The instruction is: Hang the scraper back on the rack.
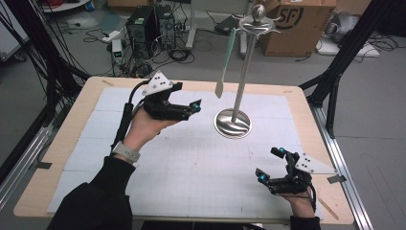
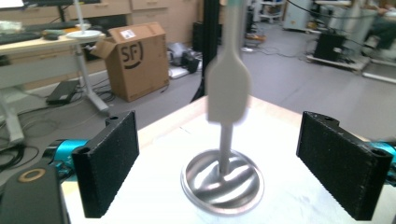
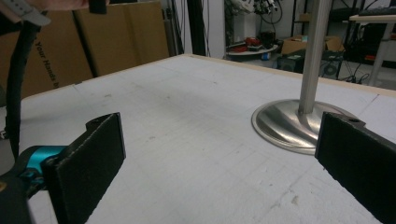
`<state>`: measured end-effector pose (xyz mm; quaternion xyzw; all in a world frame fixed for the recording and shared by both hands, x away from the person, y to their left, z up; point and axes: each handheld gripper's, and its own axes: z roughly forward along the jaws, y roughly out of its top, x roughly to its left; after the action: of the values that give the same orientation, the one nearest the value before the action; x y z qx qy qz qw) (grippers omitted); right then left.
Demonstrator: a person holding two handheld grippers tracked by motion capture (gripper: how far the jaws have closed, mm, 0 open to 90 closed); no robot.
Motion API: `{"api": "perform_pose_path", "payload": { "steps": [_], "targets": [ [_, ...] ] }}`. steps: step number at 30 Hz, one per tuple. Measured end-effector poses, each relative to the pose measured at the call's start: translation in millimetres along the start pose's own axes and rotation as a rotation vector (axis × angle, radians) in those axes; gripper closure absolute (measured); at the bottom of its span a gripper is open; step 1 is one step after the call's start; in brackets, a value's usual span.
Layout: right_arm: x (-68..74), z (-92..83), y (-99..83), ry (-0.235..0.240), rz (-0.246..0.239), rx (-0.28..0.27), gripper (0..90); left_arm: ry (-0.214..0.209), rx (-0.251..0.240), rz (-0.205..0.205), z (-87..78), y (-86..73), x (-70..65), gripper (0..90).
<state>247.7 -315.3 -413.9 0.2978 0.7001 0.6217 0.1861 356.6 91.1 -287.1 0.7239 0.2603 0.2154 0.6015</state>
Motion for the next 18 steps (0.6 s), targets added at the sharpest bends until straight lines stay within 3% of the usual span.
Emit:
{"api": "perform_pose_path", "payload": {
  "steps": [4,15,18],
  "targets": [
    [-1.2,4.1,2.3,0.006,-0.01,-0.001,0.6,-0.044,-0.004,0.004,-13.7,-13.3,-0.7,1.6],
    [-4.5,9.3,4.0,0.005,-0.007,0.001,0.6,-0.079,0.022,0.068,-43.6,-48.3,-7.3,1.6],
    [-4.3,10.3,4.4,0.005,-0.014,0.001,0.6,-0.13,-0.001,0.02,-57.9,-60.8,-6.0,1.6]
  ]
}}
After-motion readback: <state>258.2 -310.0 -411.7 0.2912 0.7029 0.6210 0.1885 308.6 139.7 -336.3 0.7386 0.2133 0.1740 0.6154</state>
